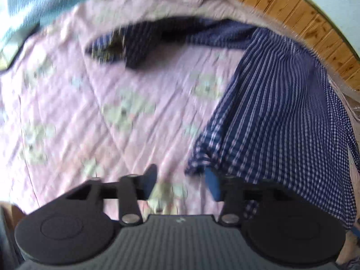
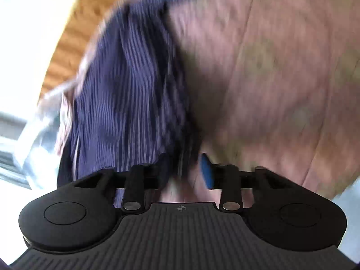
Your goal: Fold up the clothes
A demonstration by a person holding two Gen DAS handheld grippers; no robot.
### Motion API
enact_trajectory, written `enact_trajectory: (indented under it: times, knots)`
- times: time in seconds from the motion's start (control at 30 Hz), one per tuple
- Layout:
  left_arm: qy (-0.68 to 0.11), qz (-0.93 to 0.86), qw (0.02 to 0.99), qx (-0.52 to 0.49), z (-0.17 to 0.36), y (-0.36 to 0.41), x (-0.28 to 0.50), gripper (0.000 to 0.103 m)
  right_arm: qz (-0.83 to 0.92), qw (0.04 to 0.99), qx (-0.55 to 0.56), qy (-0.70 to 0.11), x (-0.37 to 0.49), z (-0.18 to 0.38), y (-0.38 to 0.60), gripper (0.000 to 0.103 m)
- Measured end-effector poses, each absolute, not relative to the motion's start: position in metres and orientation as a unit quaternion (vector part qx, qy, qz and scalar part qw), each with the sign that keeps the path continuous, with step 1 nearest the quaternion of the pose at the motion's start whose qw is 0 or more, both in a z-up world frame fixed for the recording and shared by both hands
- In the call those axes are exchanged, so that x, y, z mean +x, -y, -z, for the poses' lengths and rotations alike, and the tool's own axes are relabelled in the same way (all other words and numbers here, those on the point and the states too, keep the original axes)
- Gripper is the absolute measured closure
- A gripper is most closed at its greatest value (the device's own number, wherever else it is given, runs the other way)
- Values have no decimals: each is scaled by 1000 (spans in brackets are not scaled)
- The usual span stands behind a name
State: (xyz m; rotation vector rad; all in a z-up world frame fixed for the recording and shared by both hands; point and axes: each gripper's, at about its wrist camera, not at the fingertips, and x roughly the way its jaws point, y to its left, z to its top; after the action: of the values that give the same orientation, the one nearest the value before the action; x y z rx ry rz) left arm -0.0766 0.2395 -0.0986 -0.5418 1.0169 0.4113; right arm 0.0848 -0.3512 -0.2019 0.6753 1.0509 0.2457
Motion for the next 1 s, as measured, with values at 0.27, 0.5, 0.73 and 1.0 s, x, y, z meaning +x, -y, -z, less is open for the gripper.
enact_trajectory:
  times: [0.27, 0.5, 0.73, 1.0]
  knots:
    - [-465, -161, 844, -214, 97, -237, -47, 100, -216, 796, 275, -495, 117, 223, 326, 103]
    - [-480, -192, 824, -231, 93, -255, -72, 89, -184, 809, 314, -462, 105, 158, 365, 103]
    - [-491, -184, 825, -213, 103, -237, -94, 64, -124, 791, 335, -497, 76, 216, 383, 59]
    - [-490, -134, 843, -177, 100, -206, -88, 61, -186, 854, 137, -465, 36, 204, 304, 32]
